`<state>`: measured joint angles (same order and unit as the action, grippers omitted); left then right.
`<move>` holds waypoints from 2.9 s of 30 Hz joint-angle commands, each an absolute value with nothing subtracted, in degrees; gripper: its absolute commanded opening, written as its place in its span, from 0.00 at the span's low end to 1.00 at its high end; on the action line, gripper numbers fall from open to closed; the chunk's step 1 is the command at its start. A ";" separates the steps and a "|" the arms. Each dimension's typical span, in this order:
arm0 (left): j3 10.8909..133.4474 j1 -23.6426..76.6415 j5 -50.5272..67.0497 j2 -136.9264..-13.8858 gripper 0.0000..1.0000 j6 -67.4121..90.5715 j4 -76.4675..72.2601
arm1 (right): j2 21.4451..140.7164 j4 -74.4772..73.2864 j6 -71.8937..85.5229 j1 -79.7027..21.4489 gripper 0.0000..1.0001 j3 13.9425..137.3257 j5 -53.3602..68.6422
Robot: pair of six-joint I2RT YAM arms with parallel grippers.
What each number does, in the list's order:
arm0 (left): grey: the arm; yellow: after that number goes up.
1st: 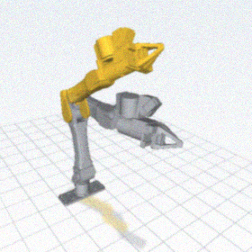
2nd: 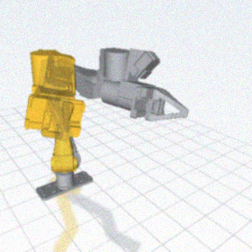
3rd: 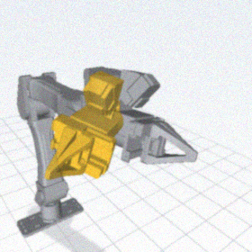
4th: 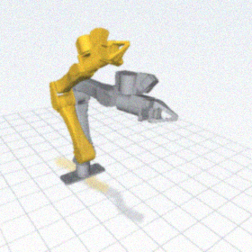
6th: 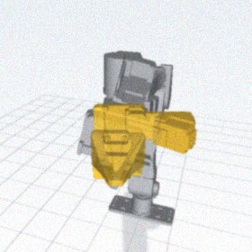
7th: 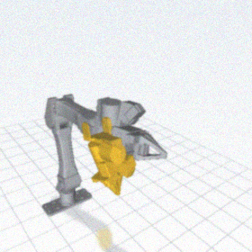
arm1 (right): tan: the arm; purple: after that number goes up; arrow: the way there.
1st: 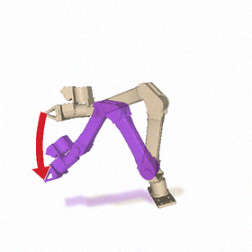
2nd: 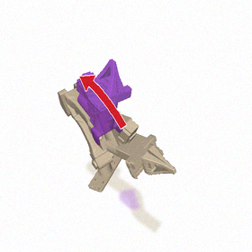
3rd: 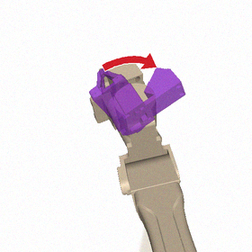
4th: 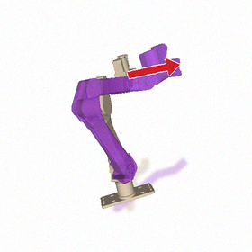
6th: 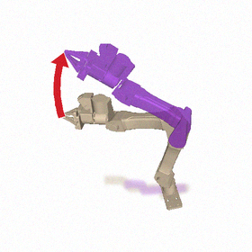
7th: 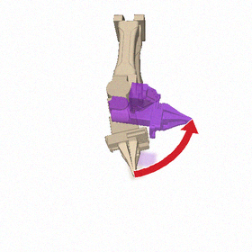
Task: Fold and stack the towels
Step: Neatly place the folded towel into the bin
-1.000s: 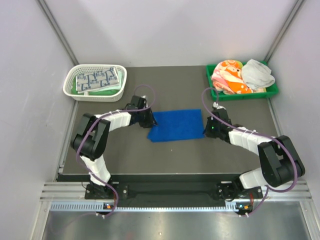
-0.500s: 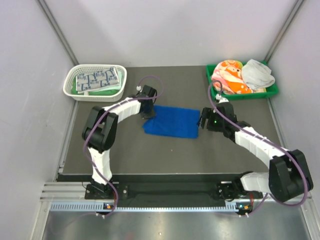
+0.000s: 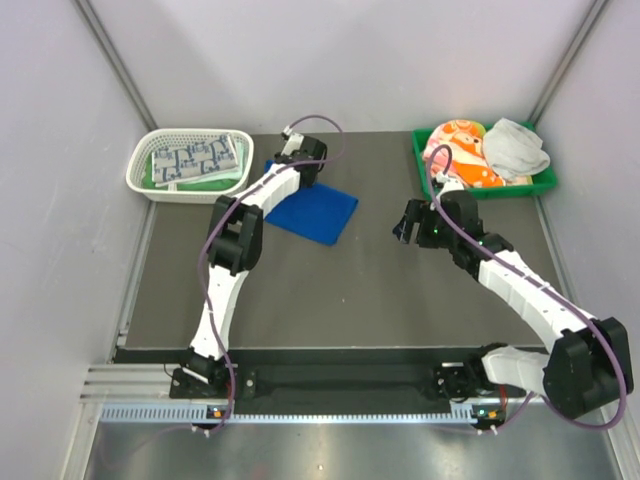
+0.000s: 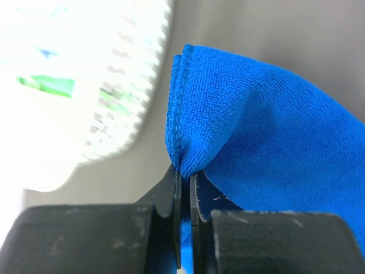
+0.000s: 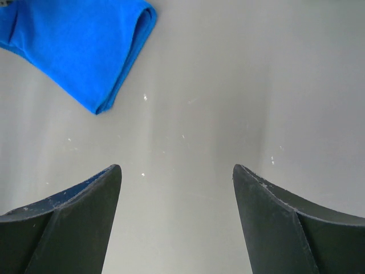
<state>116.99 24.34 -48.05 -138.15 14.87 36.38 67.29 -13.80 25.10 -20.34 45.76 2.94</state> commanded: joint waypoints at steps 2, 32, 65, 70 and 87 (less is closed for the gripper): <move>121.29 24.61 -63.70 -138.52 0.00 2.39 29.04 | 68.29 -13.01 23.73 -20.04 0.79 50.18 3.52; 106.26 11.87 -68.56 -135.88 0.00 -38.49 -38.14 | 74.26 -14.33 21.09 -23.81 0.77 56.07 2.46; 122.78 -5.10 -57.66 -145.02 0.00 -17.85 -14.15 | 87.10 -17.05 19.42 -33.31 0.75 65.48 0.26; 124.54 -6.15 -56.69 -146.16 0.15 -13.89 -9.15 | 87.63 -17.05 19.51 -33.84 0.76 65.48 0.26; 118.31 -5.45 -58.80 -140.46 0.75 -4.22 -6.76 | 86.84 -15.91 19.42 -35.07 0.76 64.25 -1.67</move>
<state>120.75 -5.74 -57.71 -145.43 -7.86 -5.19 87.85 -17.61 19.99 -33.71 62.72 -0.45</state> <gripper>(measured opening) 0.745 0.761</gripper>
